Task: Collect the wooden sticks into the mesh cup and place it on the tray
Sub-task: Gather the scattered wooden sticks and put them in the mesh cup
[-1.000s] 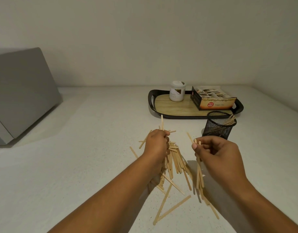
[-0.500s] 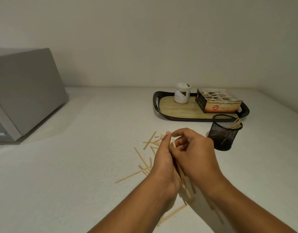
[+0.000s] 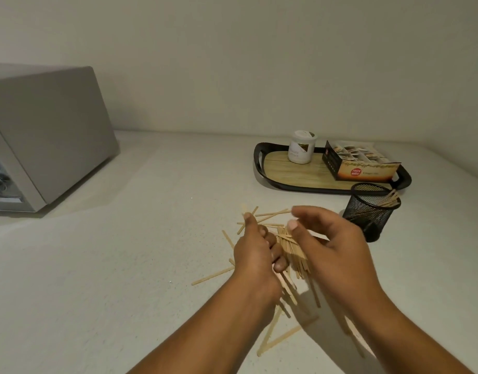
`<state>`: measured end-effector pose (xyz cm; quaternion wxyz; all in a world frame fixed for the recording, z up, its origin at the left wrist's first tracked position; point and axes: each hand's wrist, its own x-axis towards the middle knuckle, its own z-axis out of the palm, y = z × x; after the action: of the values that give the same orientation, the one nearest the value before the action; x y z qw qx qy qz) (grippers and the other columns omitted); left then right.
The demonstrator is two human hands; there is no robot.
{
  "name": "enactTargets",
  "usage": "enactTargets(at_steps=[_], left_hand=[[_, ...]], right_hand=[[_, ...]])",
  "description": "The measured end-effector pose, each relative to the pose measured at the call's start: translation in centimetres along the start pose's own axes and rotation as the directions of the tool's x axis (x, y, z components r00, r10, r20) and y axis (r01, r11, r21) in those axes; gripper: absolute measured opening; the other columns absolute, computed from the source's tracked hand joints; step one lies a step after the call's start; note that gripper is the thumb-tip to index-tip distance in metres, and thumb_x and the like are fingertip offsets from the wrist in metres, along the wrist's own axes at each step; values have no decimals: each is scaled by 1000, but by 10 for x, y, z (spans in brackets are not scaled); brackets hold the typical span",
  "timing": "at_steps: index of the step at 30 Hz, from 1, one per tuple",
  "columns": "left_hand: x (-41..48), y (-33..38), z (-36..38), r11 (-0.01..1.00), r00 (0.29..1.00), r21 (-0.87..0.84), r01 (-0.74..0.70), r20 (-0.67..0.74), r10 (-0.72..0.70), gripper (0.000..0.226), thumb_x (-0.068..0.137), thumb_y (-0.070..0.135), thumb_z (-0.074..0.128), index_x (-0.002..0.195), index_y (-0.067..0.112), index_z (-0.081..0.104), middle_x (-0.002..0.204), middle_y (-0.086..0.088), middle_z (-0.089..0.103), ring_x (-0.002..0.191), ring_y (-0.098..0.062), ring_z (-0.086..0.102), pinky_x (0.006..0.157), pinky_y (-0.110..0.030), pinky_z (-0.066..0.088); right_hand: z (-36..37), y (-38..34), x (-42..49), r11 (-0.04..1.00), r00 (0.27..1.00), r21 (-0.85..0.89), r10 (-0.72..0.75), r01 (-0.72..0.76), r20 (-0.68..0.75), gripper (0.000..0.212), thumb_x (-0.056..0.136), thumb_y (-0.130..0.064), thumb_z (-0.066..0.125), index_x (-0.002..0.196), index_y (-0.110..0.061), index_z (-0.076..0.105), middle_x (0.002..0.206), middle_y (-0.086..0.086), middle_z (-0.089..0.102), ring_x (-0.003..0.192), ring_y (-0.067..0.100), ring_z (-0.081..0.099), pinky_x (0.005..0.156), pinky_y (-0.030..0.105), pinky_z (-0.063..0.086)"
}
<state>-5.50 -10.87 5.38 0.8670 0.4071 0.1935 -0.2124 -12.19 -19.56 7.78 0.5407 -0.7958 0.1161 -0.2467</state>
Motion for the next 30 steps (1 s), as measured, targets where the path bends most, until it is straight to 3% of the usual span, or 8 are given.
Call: enactTargets(at_steps=[3, 6, 11, 14, 17, 21, 25, 30], left_hand=[[-5, 8, 3, 990, 988, -8, -140, 66, 140, 56, 90, 58, 57, 51, 22, 40, 44, 4, 30, 34, -10, 26, 34, -22, 24], [-13, 15, 9, 960, 951, 13, -281, 137, 277, 55, 89, 50, 63, 52, 17, 40, 43, 0, 31, 34, -12, 29, 34, -20, 30], [-28, 2, 14, 881, 866, 132, -454, 298, 402, 46, 92, 38, 63, 59, 19, 37, 45, 1, 30, 37, -12, 26, 38, -22, 27], [-35, -8, 11, 821, 833, 228, -524, 338, 438, 46, 91, 32, 66, 59, 21, 35, 48, 1, 31, 41, -13, 29, 44, -29, 33], [-36, -6, 7, 743, 795, 301, -597, 344, 500, 49, 90, 31, 67, 56, 18, 35, 49, 1, 31, 44, -12, 32, 48, -28, 37], [-35, -2, -5, 553, 685, 405, -728, 451, 573, 45, 90, 29, 67, 58, 16, 37, 49, 4, 33, 45, -8, 33, 46, -20, 38], [-35, 1, -14, 374, 632, 510, -774, 590, 502, 32, 76, 52, 62, 87, 25, 48, 66, 10, 60, 57, -3, 57, 57, -30, 57], [-33, 4, -21, 232, 629, 605, -762, 603, 491, 59, 69, 31, 71, 115, 44, 37, 86, 5, 65, 79, -11, 68, 65, -34, 60]], right_hand=[[1, -3, -17, 882, 930, 319, 368, -347, -4, 24, 89, -34, 68, 112, -31, 67, 103, -16, 71, 100, 3, 65, 88, 24, 50], [9, -11, -30, 531, 742, 604, 651, -594, 158, 20, 92, -26, 65, 94, -7, 70, 84, 5, 74, 83, 18, 67, 87, 35, 50], [6, -33, -33, 139, 642, 738, 615, -660, 458, 49, 95, -35, 56, 118, 7, 64, 117, 26, 68, 117, 34, 63, 107, 44, 44], [1, -36, -33, 207, 706, 723, 501, -659, 500, 51, 96, -39, 51, 120, 4, 64, 118, 20, 70, 118, 32, 64, 109, 46, 42], [-5, -34, -33, 591, 830, 586, 435, -555, 348, 39, 89, -45, 55, 108, -16, 71, 99, -1, 79, 98, 9, 73, 93, 33, 51], [-24, -32, -30, 979, 992, 205, -40, 15, 120, 55, 84, -59, 60, 136, -46, 50, 130, -31, 60, 119, -13, 54, 97, 21, 44], [-32, -32, -24, 834, 828, -230, -388, 502, 404, 62, 98, -56, 38, 154, -44, 16, 158, -32, 20, 144, -11, 18, 114, 28, 28], [-33, -34, -20, 781, 836, -344, -385, 521, 392, 49, 97, -45, 41, 145, -39, 43, 148, -30, 40, 134, -21, 28, 109, 10, 30]])
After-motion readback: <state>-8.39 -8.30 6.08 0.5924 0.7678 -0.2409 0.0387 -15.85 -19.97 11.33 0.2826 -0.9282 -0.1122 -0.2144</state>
